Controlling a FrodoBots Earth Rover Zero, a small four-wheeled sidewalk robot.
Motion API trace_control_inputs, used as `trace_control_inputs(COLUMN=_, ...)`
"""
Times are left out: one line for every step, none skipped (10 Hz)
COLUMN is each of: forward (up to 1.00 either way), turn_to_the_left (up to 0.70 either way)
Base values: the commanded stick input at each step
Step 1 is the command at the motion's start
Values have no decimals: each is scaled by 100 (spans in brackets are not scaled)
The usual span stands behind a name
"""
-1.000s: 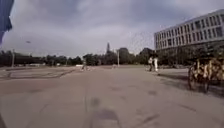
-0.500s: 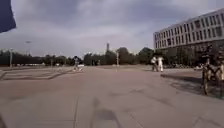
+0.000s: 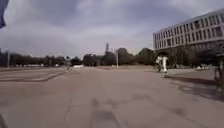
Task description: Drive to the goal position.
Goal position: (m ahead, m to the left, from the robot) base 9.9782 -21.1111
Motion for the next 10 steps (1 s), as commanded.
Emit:
trace_control_inputs(forward=100, turn_to_the_left=-16)
trace_control_inputs(forward=100, turn_to_the_left=-22)
trace_control_inputs(forward=100, turn_to_the_left=-25)
trace_control_inputs(forward=100, turn_to_the_left=-21)
trace_control_inputs(forward=100, turn_to_the_left=0)
trace_control_inputs(forward=100, turn_to_the_left=0)
trace_control_inputs(forward=100, turn_to_the_left=0)
trace_control_inputs(forward=100, turn_to_the_left=0)
trace_control_inputs(forward=100, turn_to_the_left=-10)
trace_control_inputs(forward=100, turn_to_the_left=-25)
